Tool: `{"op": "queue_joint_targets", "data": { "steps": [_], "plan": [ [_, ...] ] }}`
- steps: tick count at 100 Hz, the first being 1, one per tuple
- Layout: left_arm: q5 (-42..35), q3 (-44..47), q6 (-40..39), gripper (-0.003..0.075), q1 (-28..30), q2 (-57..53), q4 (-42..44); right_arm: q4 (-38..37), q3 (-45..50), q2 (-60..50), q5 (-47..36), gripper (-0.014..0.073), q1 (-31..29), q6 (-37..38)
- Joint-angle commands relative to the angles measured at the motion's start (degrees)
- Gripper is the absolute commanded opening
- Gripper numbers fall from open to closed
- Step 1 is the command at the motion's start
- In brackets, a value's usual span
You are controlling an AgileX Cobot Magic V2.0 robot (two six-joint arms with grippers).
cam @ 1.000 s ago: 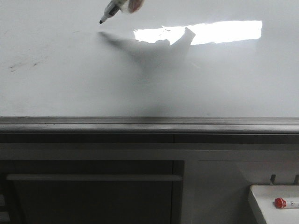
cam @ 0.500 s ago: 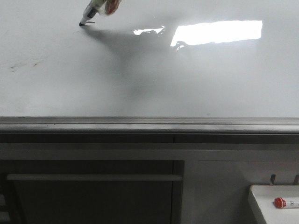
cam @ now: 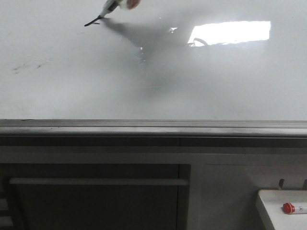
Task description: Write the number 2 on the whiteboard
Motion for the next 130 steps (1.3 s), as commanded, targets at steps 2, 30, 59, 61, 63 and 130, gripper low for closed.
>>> {"op": "queue_joint_targets", "data": {
  "steps": [2,30,59,61,63,130],
  "plan": [
    [-4.89,-1.56,-0.48,-0.002,0.25,0.63,-0.56,-4.64,-1.32,-2.6,-1.44,-0.0071,-4.48,-0.36],
    [-4.89,-1.56,-0.48,-0.002,0.25,0.63,-0.56,-4.11,-0.76,-6.58,9.43,-0.0071,-6.21,2.5],
    [-4.53,-1.56,-0.48,-0.002,0.25,0.63,-1.72,0.64,7.95,-5.61,2.38,-0.0071,0.88,4.76],
    [-4.55,-1.56,-0.48,-0.002,0.25,0.63,-1.72,0.79,8.17,-5.25,1.45,-0.0071,1.67,4.76],
    [-4.46,-1.56,-0.48,-0.002,0.25,0.63,-1.72,0.94,8.35,-4.76,0.61,-0.0071,2.51,4.76],
    [-4.46,-1.56,-0.48,-0.002,0.25,0.63,-1.72,2.03,9.08,-1.5,1.84,-0.007,1.43,5.06]
  ]
}}
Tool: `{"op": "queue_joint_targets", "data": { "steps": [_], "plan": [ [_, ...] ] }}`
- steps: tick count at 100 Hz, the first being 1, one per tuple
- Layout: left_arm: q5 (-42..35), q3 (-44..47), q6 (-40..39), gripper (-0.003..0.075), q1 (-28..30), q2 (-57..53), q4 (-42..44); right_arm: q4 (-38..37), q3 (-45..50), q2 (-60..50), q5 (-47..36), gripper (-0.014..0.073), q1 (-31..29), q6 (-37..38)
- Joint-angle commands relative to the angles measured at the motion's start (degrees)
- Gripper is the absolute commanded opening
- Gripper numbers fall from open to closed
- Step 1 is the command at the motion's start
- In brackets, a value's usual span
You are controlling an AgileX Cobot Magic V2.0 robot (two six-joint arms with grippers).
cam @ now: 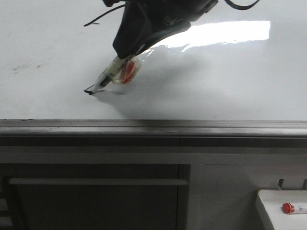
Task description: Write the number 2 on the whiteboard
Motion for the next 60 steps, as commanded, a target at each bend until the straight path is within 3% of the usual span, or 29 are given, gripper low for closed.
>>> {"op": "queue_joint_targets", "data": {
  "steps": [1,60],
  "plan": [
    [-4.46,-1.56,-0.39,-0.002,0.25,0.63,-0.44,-3.93,0.05,-2.7,-2.53,-0.007,-3.34,-0.11],
    [-4.46,-1.56,-0.39,-0.002,0.25,0.63,-0.44,-4.93,8.97,-17.94,1.93,-0.0071,-18.18,-0.03]
  ]
}}
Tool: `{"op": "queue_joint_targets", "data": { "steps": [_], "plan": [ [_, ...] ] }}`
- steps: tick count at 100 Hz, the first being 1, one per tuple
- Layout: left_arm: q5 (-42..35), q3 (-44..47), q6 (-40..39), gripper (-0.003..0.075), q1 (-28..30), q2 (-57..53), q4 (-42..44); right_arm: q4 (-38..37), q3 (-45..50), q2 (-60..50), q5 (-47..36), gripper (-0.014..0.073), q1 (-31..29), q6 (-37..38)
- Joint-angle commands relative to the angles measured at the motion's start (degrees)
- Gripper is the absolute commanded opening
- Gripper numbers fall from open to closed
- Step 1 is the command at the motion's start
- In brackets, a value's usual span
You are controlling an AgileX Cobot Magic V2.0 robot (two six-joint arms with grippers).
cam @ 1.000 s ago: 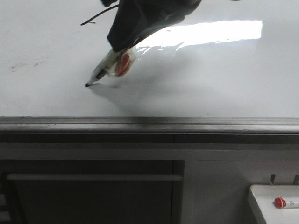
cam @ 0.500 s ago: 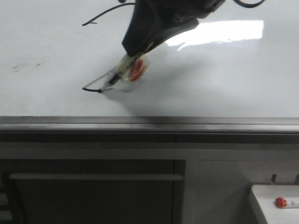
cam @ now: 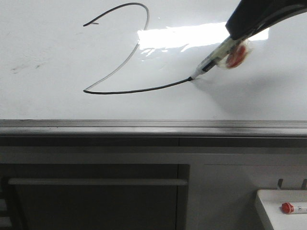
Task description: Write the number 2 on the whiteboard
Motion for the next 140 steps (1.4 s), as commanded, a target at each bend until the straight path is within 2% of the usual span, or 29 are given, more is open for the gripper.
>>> {"op": "queue_joint_targets", "data": {
  "steps": [1,29,43,49,60,69,78,85,102,115,140],
  "plan": [
    [-4.46,-1.56,-0.39,-0.002,0.25,0.63,-0.44,-5.06,-1.03,-1.05,-5.65,-0.0071,-1.92,-0.13],
    [-4.9,-1.56,-0.39,-0.002,0.25,0.63,-0.44,-4.09,-1.67,-1.89,-5.77,-0.0071,-1.59,-0.13],
    [-3.83,-3.45,0.66,-0.002,0.0,0.63,-1.91,-3.43,-3.72,-6.58,-4.57,-0.0071,3.33,-2.34],
    [-0.44,-6.15,4.99,-0.002,-0.55,0.63,-4.76,-3.45,-5.41,-9.3,-3.64,-0.0071,7.31,-3.05],
    [8.81,-13.46,20.4,0.0014,-1.19,2.97,-12.24,-3.45,-8.0,-11.79,-3.28,-0.0071,15.23,-4.84],
    [16.64,-20.23,29.8,0.0135,-1.28,7.85,-18.13,-3.45,-9.49,-11.13,-3.17,-0.0071,20.99,-5.37],
    [21.53,-25.54,33.31,0.0265,-1.28,13.08,-22.6,-3.45,-10.02,-8.77,-2.62,-0.0072,25.73,-7.58],
    [24.05,-29.65,34.35,0.0322,-1.28,17.18,-26.5,-3.45,-10.02,-6.85,-2.35,-0.0072,28.69,-9.02],
    [36.21,-37.75,40.62,0.033,-1.28,26.03,-35.8,-3.45,-10.16,-4.3,-2.62,-0.0072,34.49,-11.79],
    [44.65,-39.85,41.64,0.033,-1.28,30.76,-38.15,-3.45,-11.8,-3.78,-2.68,-0.0072,36.76,-12.27],
    [46.73,-39.94,45.47,0.0338,-1.28,34.48,-43.66,1.0,-15.69,-3.78,-1.21,-0.0073,37.11,-12.27]
  ]
}}
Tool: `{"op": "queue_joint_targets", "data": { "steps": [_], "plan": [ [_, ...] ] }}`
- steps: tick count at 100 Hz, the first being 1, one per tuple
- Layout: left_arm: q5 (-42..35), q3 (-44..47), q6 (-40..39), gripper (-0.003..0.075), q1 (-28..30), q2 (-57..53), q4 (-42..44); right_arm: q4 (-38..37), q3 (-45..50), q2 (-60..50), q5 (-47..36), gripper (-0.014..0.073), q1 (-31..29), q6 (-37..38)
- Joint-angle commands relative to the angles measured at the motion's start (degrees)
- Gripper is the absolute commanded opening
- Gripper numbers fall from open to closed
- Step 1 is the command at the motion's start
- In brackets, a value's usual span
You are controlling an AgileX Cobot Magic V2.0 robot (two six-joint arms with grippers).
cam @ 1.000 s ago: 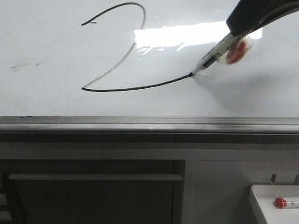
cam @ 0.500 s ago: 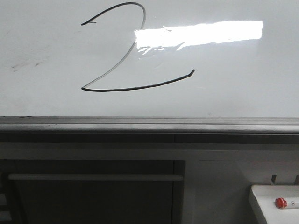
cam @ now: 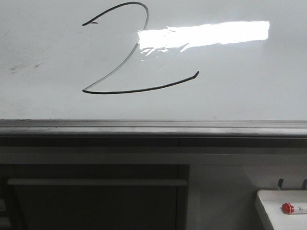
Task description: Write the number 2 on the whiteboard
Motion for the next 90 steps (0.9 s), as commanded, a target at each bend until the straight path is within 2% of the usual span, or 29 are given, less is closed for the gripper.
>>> {"op": "queue_joint_targets", "data": {
  "steps": [1,34,90],
  "plan": [
    [-0.34,-1.88,1.72,0.0337,-0.39,0.87,-5.38,2.84,-3.19,-0.6,-2.68,-0.0073,0.06,-0.6],
    [-1.75,-1.88,1.72,0.0336,-0.39,3.98,-3.45,3.6,-4.11,-0.6,-2.05,-0.0073,3.07,-0.74],
    [-0.32,-1.88,1.35,0.0333,-0.39,6.1,0.37,4.23,-4.36,-0.6,-2.62,-0.0073,3.45,-1.0]
  ]
}}
